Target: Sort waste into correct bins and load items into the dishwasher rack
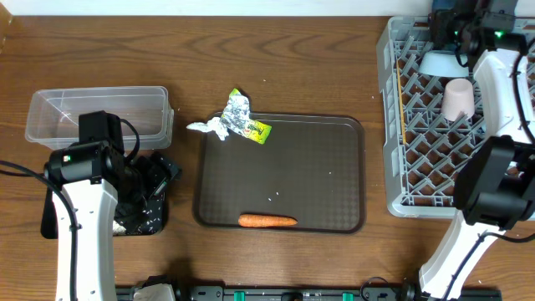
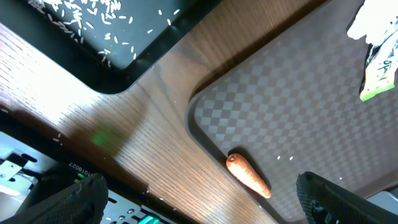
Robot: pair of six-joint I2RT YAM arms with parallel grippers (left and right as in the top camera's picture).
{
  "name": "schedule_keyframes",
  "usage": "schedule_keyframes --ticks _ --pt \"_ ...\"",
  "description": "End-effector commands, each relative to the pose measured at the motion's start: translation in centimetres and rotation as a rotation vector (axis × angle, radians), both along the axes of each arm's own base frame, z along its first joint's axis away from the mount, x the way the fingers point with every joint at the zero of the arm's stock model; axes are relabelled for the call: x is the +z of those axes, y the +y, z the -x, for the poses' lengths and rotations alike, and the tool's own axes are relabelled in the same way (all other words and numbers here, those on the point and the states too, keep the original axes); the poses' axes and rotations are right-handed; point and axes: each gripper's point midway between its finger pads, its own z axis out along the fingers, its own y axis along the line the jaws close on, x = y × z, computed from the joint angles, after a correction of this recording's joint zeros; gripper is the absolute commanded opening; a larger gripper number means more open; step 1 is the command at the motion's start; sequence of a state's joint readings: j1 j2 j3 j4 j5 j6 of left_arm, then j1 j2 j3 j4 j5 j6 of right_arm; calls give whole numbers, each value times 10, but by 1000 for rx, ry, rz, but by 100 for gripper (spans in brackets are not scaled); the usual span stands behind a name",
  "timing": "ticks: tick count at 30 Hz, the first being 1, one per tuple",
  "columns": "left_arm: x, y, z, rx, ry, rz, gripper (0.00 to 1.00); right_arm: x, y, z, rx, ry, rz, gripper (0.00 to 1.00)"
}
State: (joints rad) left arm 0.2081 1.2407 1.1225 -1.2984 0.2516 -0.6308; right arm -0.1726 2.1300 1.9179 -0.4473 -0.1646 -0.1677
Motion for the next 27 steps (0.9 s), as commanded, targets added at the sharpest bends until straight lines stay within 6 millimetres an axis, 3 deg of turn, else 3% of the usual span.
schedule_keyframes --ticks 1,7,12,16,23,27 --pt "3 3 -1 0 -8 -12 100 -14 -10 -6 -32 25 84 60" --pt "3 3 -1 0 -8 -12 100 -47 -19 -9 -51 78 105 58" --pt "3 3 -1 0 -8 -12 100 -62 -21 -11 -55 96 111 57" --pt "3 3 -1 0 -8 -12 100 -75 -35 -10 -113 125 158 54" --pt "3 3 -1 0 -8 -12 100 -78 -38 -9 -123 134 163 43" --pt "3 3 -1 0 -8 -12 100 -79 -41 -6 -140 146 167 30"
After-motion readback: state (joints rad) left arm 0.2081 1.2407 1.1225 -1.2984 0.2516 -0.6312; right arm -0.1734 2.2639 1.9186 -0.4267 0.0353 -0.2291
